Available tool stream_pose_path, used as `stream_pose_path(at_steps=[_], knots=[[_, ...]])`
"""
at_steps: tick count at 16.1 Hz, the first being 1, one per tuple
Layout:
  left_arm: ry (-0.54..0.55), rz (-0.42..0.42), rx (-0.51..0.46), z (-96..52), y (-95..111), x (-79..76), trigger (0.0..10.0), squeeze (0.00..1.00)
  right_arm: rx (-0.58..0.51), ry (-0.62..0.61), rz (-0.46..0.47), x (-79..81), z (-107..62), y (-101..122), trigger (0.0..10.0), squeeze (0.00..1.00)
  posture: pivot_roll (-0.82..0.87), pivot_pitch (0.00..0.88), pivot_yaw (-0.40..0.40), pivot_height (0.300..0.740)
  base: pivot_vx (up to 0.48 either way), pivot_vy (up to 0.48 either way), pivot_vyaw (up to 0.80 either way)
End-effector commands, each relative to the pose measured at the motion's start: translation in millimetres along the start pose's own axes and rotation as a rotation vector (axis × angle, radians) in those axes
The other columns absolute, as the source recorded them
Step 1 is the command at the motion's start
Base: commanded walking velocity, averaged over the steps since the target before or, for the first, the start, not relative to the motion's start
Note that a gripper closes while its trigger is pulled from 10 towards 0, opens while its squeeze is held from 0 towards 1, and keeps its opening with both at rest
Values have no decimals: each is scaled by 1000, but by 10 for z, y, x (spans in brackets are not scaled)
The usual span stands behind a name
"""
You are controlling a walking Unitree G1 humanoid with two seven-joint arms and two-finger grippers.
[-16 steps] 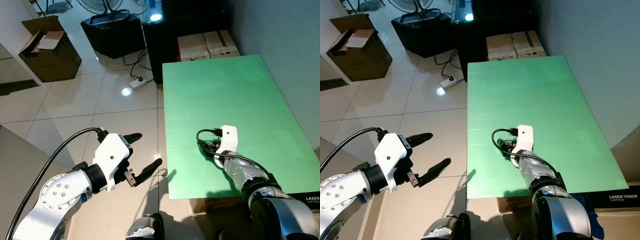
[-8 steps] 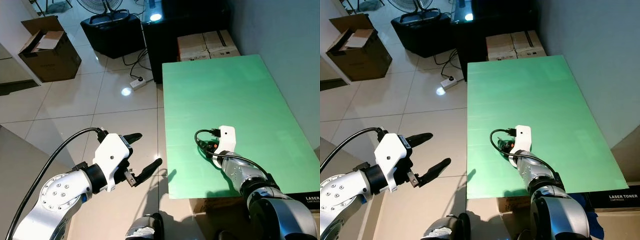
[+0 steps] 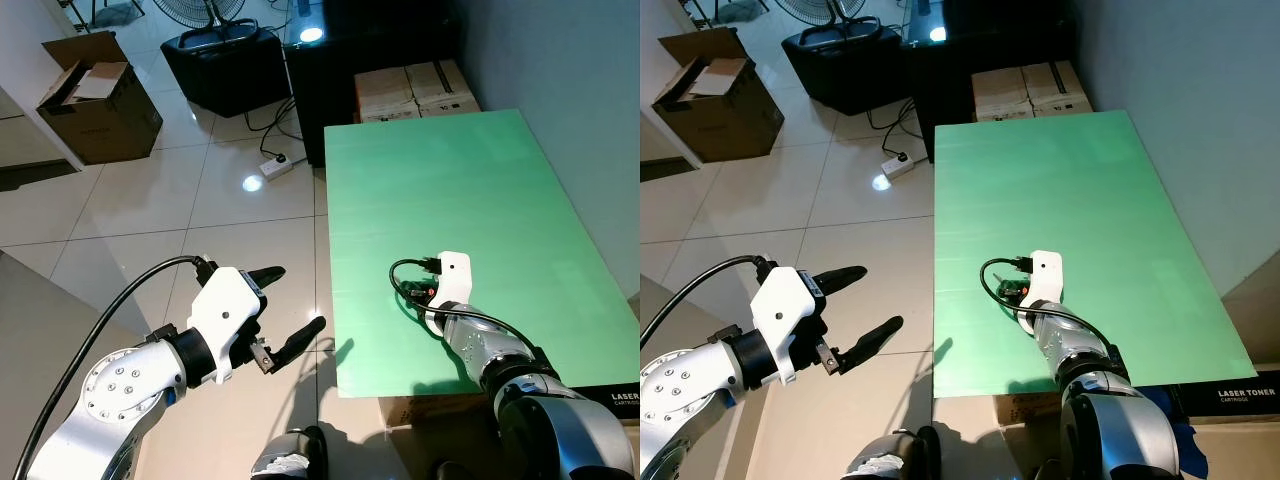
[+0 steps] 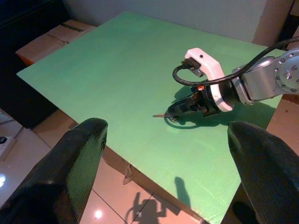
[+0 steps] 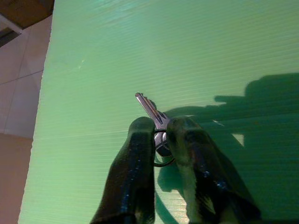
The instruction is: Hang keys on a hook
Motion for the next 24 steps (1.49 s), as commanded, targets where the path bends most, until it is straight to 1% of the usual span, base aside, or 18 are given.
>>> stream_pose_path(at_steps=[1,8,12,13,14,15,17,18,19,20,21,22,23,24], knots=[[-11,5,-1,-8,28,-24,10000,0,22,18,12,56,10,-65,0,0,278,164,168,740,0,0,0],[-6,8,-6,18,28,2,10000,0,9,10,16,39,11,-22,0,0,269,146,165,740,0,0,0],[16,9,-32,104,24,49,10000,0,-52,-12,20,13,10,96,0,0,223,109,143,740,0,0,0],[36,10,-41,136,22,83,10000,0,-73,-18,1,8,8,134,0,0,206,96,135,740,0,0,0],[67,11,-48,174,10,142,10000,0,-102,-34,-40,-7,1,188,0,0,180,79,122,740,0,0,0],[114,22,-54,210,-4,234,10000,0,-149,-63,-99,-37,-15,272,0,0,165,70,116,740,0,0,0],[172,22,-65,257,-16,351,10000,0,-225,-123,-167,-105,-56,407,0,0,135,47,106,740,0,0,0],[196,24,-76,275,-8,408,10000,0,-277,-165,-238,-140,-94,498,0,0,128,40,101,740,0,0,0],[207,24,-83,281,-7,444,10000,0,-321,-183,-302,-143,-128,562,0,0,117,30,97,740,0,0,0],[219,26,-86,282,-20,481,10000,0,-355,-192,-390,-130,-159,604,0,0,102,21,95,740,0,0,0],[239,22,-85,269,-50,530,10000,0,-394,-208,-427,-123,-194,640,0,0,94,16,95,740,0,0,0],[250,21,-82,265,-82,562,10000,0,-434,-242,-494,-125,-239,686,0,0,84,7,95,740,0,0,0],[251,21,-82,267,-90,567,10000,0,-447,-256,-515,-128,-255,701,0,0,84,7,95,740,0,0,0],[255,21,-86,279,-101,572,10000,0,-481,-305,-621,-135,-308,727,0,0,72,0,97,740,0,0,0]])
Point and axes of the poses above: a point about 5 cm out from each wrist's last joint towards the gripper, its own z axis pointing out of the wrist towards the gripper, its own y axis along the axis of the wrist's last joint, x = y × z, the point moved 5 cm from there along z, pointing out of the wrist towards the gripper, and after that the axes turned 1 degree about z, right-handed, at the moved point
